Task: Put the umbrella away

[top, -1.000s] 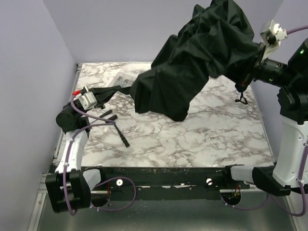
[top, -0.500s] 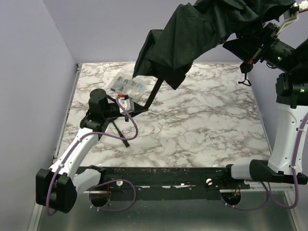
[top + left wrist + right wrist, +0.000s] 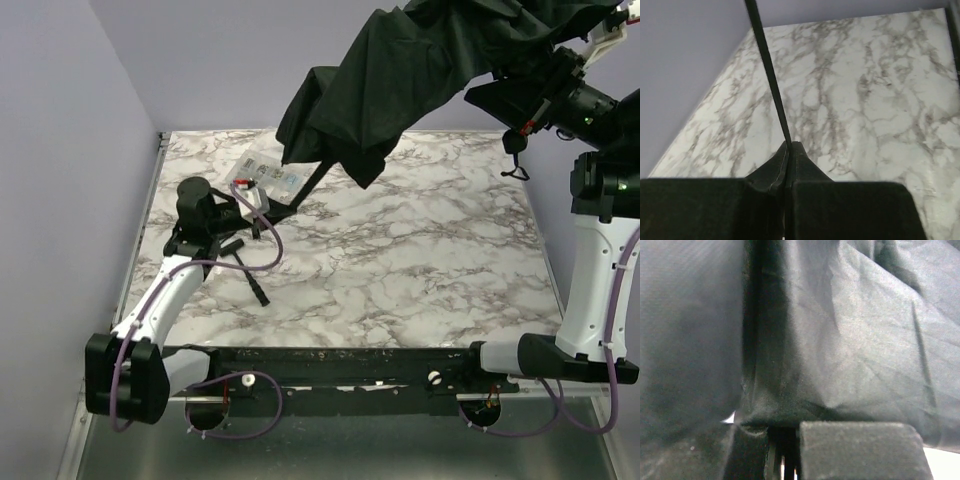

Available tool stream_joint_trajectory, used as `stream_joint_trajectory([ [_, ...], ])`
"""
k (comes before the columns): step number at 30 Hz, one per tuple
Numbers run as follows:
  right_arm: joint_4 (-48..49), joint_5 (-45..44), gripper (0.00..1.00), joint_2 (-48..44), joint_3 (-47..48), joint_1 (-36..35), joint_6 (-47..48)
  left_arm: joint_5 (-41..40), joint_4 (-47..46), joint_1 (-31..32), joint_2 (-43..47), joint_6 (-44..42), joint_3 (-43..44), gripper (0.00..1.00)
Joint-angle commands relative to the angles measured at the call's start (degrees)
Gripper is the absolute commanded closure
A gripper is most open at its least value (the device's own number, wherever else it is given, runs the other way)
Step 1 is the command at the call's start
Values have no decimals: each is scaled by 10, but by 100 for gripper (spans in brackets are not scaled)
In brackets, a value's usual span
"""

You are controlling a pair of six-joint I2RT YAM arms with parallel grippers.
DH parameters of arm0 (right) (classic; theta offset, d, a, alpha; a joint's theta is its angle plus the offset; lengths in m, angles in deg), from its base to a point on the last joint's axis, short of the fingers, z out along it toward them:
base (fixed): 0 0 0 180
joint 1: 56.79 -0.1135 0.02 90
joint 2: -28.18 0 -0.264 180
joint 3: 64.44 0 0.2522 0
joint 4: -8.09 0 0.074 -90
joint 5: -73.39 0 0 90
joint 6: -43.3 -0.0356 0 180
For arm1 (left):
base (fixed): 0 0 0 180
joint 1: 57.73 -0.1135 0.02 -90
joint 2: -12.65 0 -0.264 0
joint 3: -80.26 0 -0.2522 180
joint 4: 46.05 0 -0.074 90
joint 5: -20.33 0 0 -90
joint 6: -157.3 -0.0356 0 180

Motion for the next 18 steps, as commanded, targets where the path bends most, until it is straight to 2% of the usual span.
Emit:
stream_joint_trajectory([
  [1,111,54,100,-34,1,7,-29,-31,-215,-84,-52,163,19,100],
  [3,149,103,100,-40,-6,7,-35,-33,-246,-103,-73,180,42,100],
  [6,198,178,100,-47,-27,7,-52,-21,-198,-105,-99,150,103,100],
  [8,224,214,100,-52,-47,7,-66,-10,-199,-105,-115,148,129,100],
  [10,302,246,100,-57,-79,7,-118,2,-213,-104,-130,154,143,100],
  [13,469,281,100,-63,-123,7,-240,22,-216,-103,-142,152,153,100],
  [17,593,324,100,-64,-153,7,-324,25,-217,-102,-143,140,143,100],
  [18,657,328,100,-65,-170,7,-361,24,-210,-102,-143,131,141,100],
])
